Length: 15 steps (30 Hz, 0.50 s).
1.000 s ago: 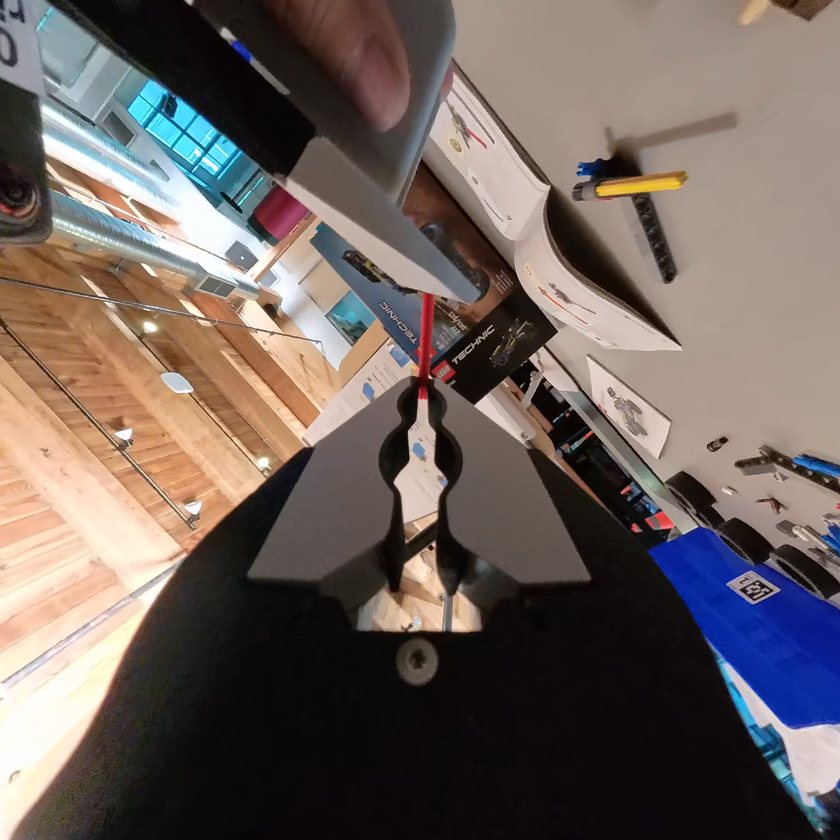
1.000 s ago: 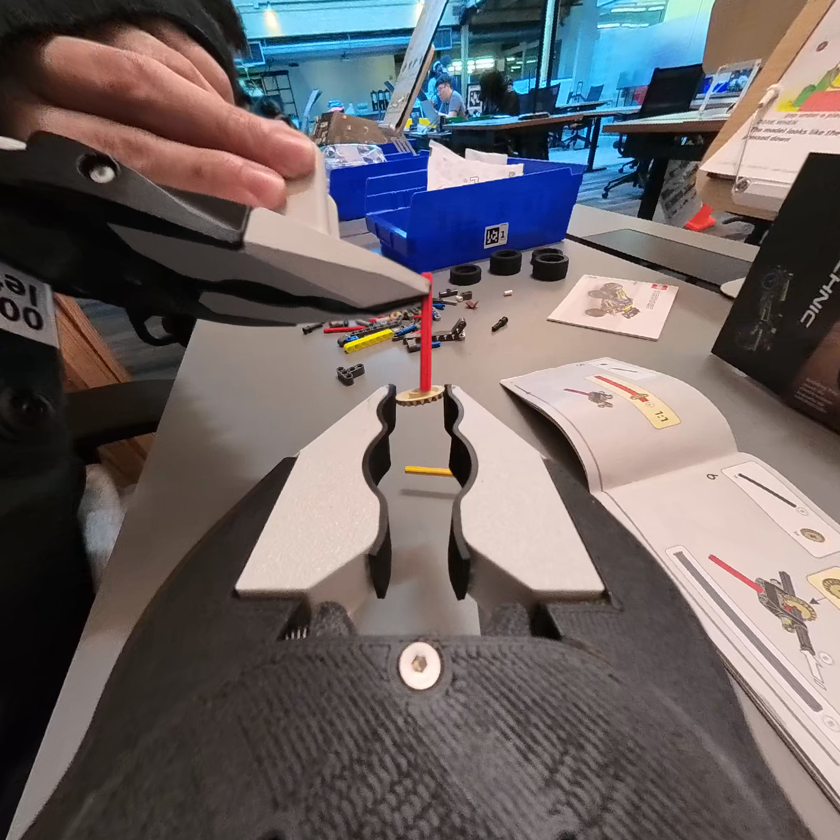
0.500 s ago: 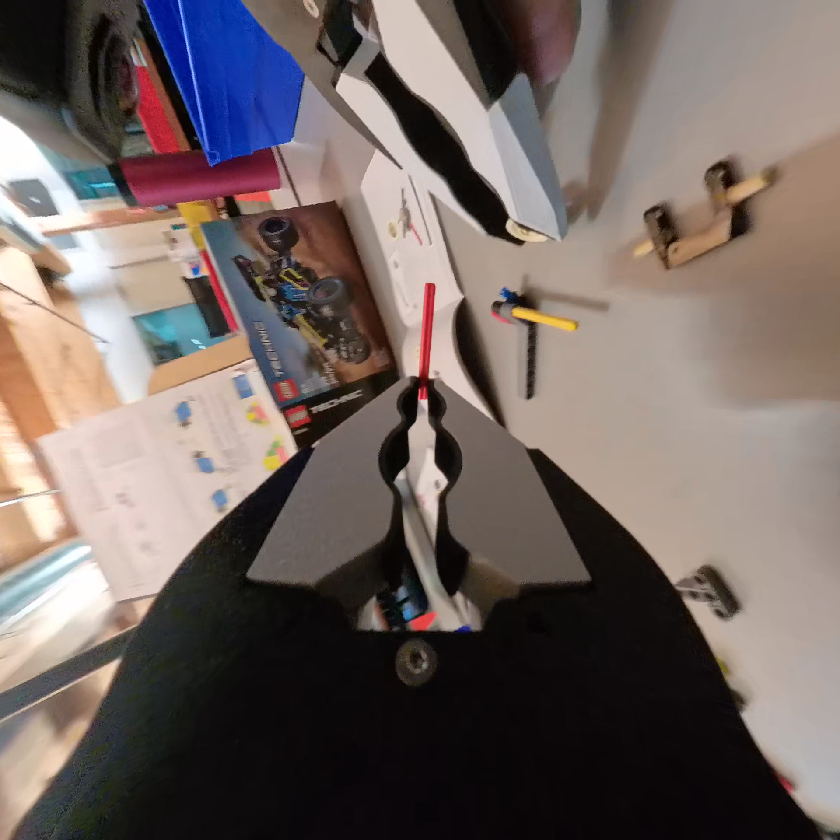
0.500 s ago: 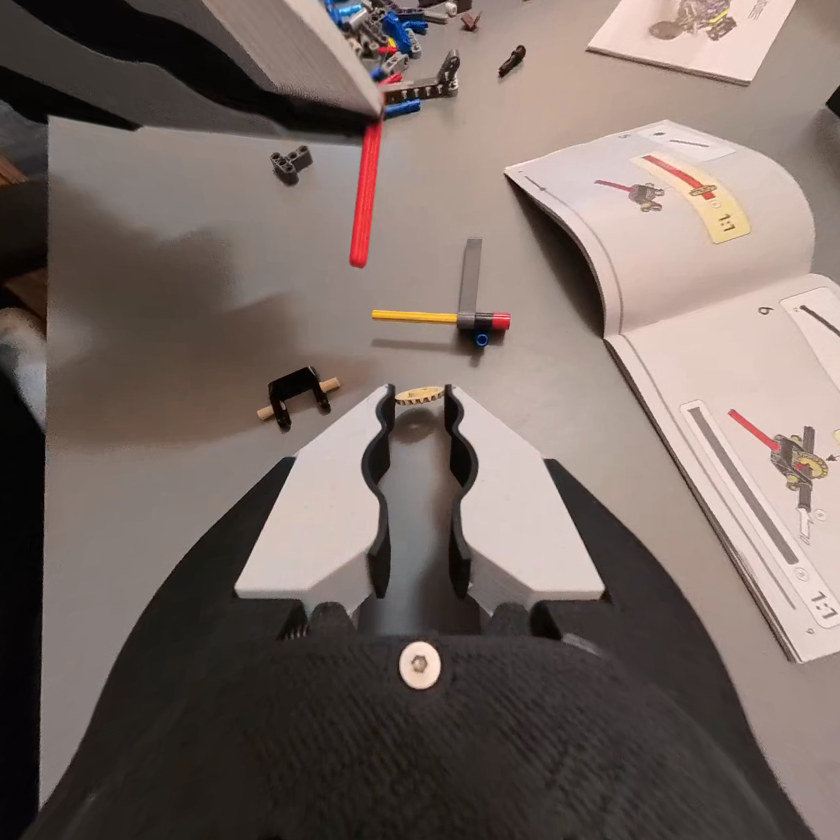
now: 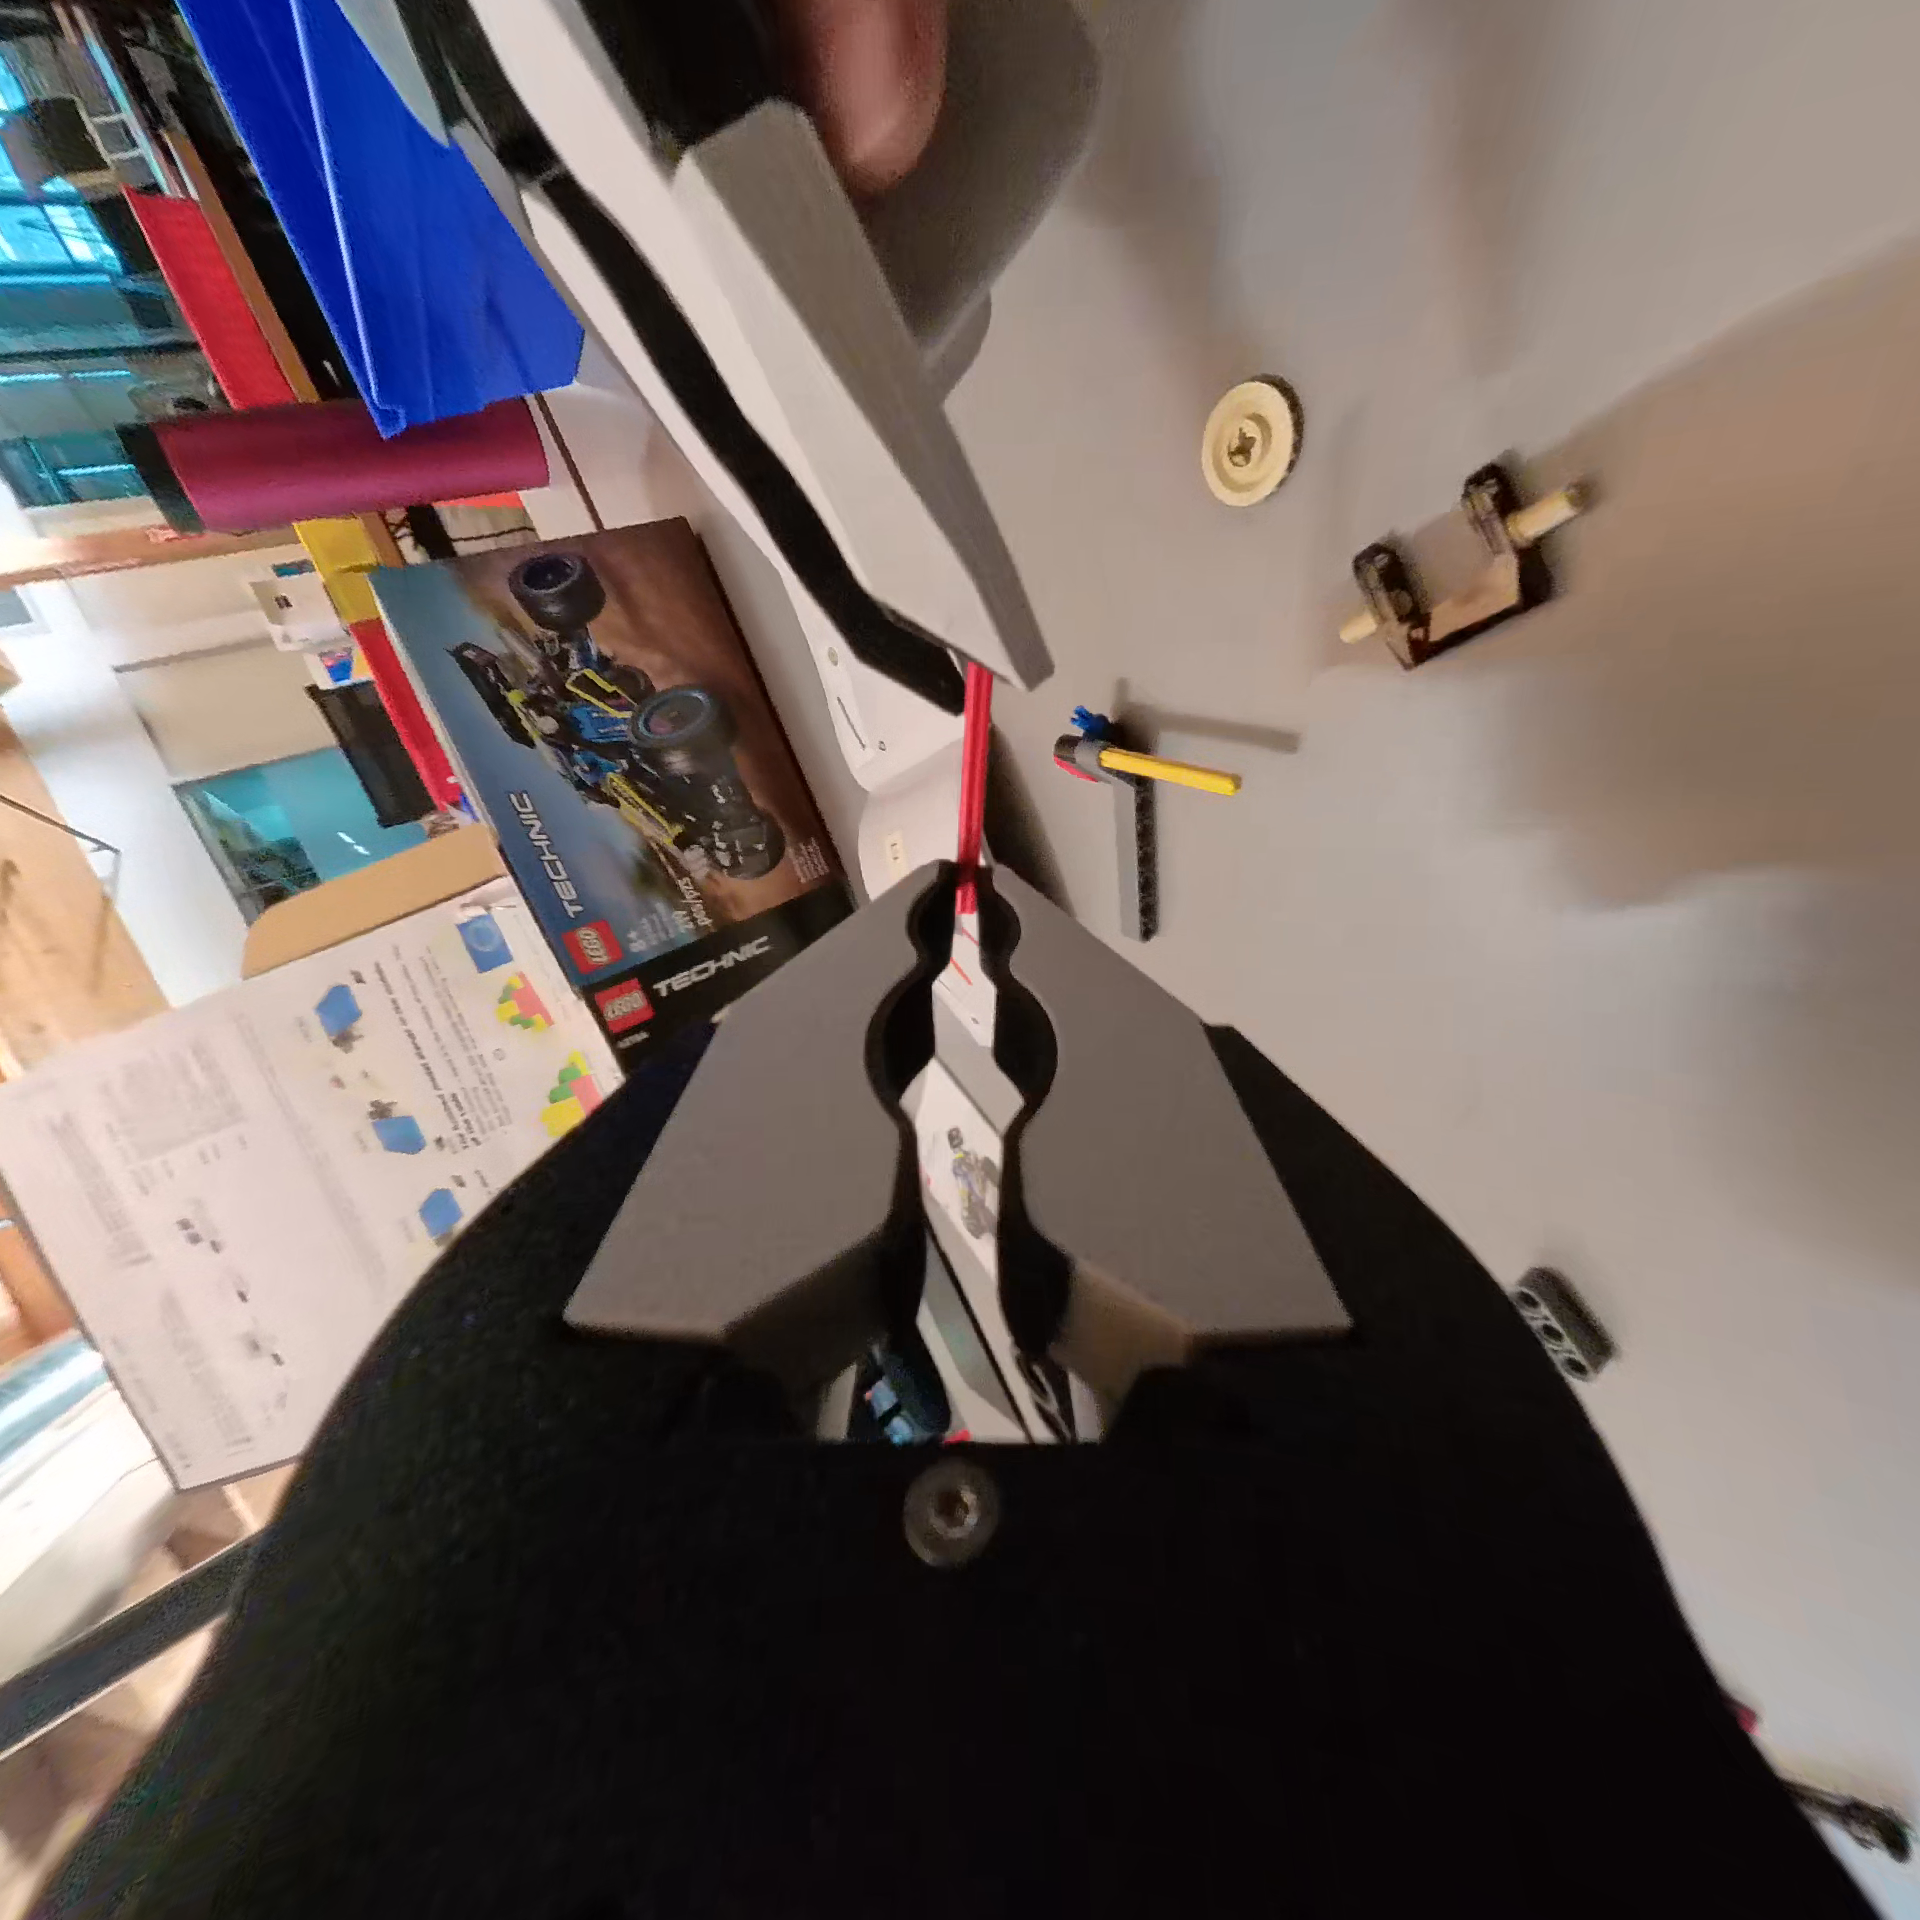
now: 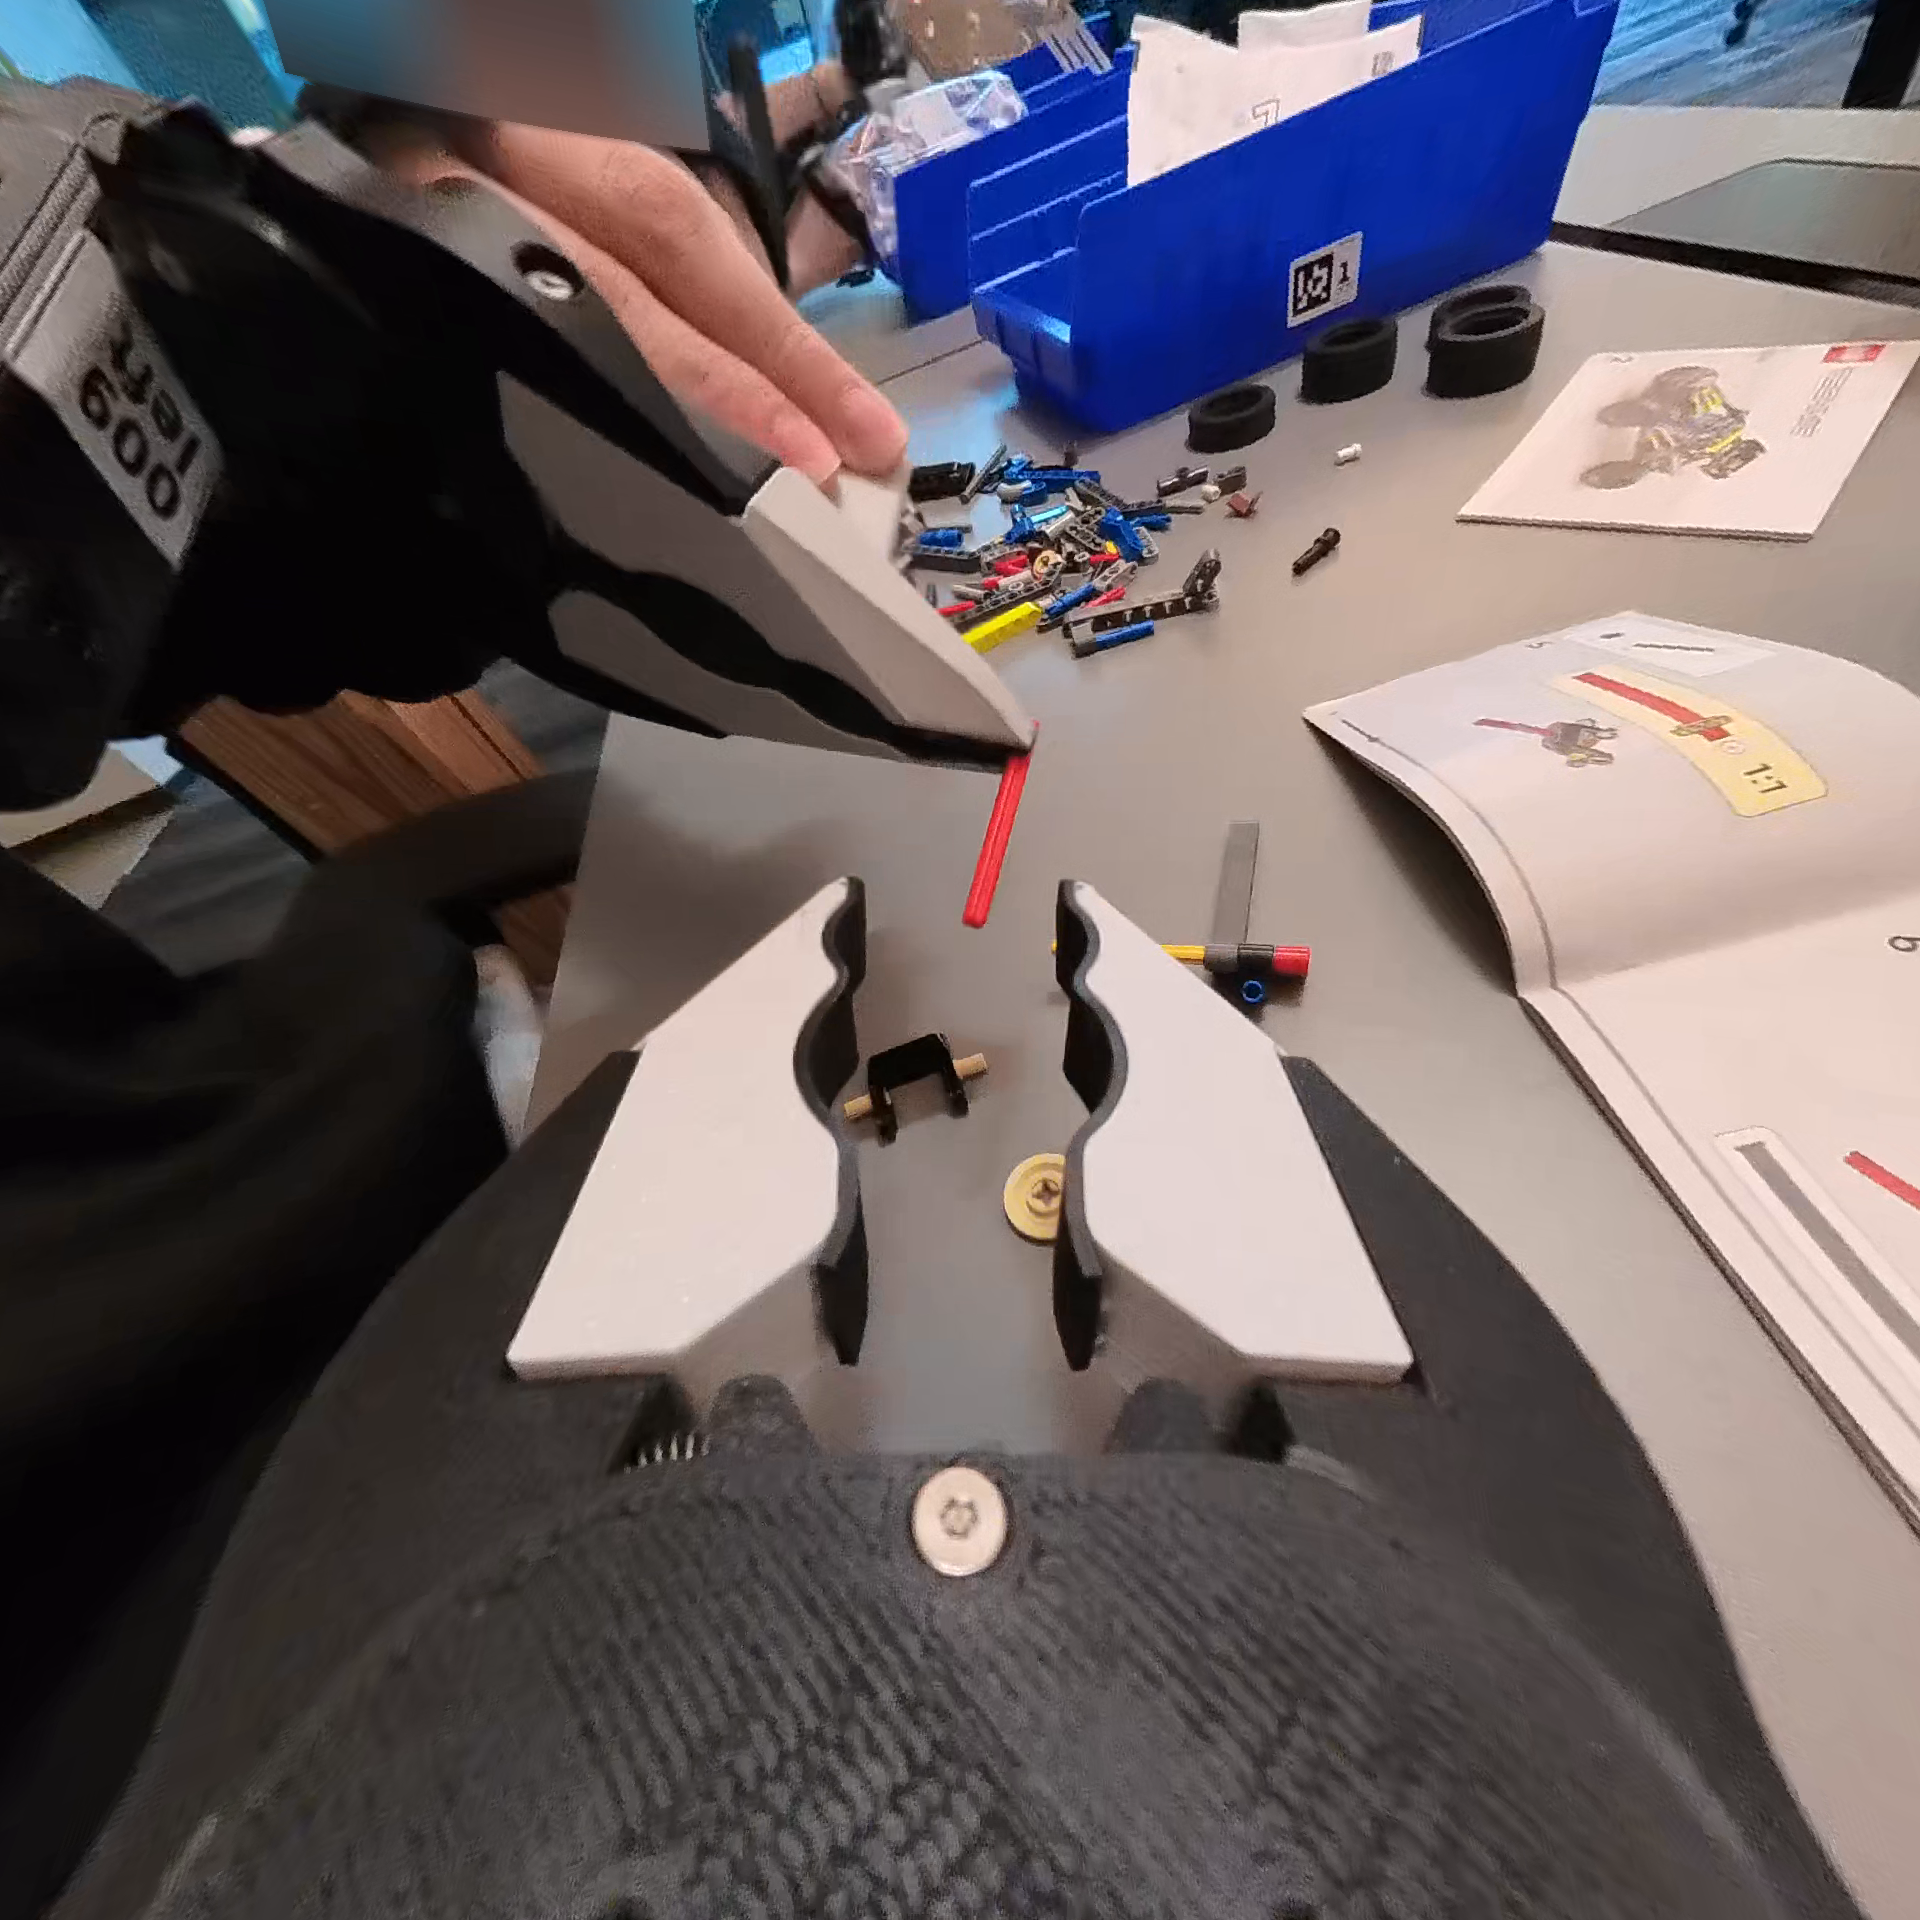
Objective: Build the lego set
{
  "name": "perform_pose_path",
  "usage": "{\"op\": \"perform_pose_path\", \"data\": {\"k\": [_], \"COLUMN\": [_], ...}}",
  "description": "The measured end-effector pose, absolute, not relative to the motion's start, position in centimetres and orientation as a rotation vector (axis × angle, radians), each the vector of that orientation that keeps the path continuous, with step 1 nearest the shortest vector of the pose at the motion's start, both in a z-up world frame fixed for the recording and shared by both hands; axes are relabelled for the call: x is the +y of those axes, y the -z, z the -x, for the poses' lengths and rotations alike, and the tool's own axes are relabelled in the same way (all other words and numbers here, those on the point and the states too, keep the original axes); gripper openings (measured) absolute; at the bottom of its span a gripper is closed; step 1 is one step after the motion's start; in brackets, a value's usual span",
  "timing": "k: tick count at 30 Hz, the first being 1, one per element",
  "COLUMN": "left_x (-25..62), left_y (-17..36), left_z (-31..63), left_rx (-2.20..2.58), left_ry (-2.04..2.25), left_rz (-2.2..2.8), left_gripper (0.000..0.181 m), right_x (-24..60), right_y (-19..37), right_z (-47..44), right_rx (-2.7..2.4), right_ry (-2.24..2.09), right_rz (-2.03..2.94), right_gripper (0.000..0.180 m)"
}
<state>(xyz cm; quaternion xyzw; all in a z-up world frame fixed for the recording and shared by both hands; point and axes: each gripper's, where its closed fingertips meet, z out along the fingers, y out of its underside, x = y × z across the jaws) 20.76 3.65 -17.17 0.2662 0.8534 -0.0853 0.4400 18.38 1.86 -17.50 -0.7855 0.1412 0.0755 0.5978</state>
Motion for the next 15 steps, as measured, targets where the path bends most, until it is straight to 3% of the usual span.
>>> {"op": "perform_pose_path", "data": {"k": [3,6,12,15], "left_x": [3.2,2.8,2.6,2.6], "left_y": [17.0,16.8,16.3,16.0], "left_z": [-20.7,-20.6,-20.5,-20.6], "left_rx": [2.083,2.059,2.060,2.061], "left_ry": [0.186,0.178,0.229,0.231], "left_rz": [-0.694,-0.715,-0.699,-0.694], "left_gripper": [0.002,0.001,0.001,0.001], "right_x": [2.0,1.9,1.6,1.7], "right_y": [16.9,16.9,16.7,17.2], "right_z": [-18.7,-19.0,-19.1,-19.2], "right_rx": [0.346,0.345,0.331,0.328], "right_ry": [-0.179,-0.160,-0.143,-0.108], "right_rz": [1.769,1.767,1.755,1.801], "right_gripper": [0.025,0.003,0.003,0.018]}}
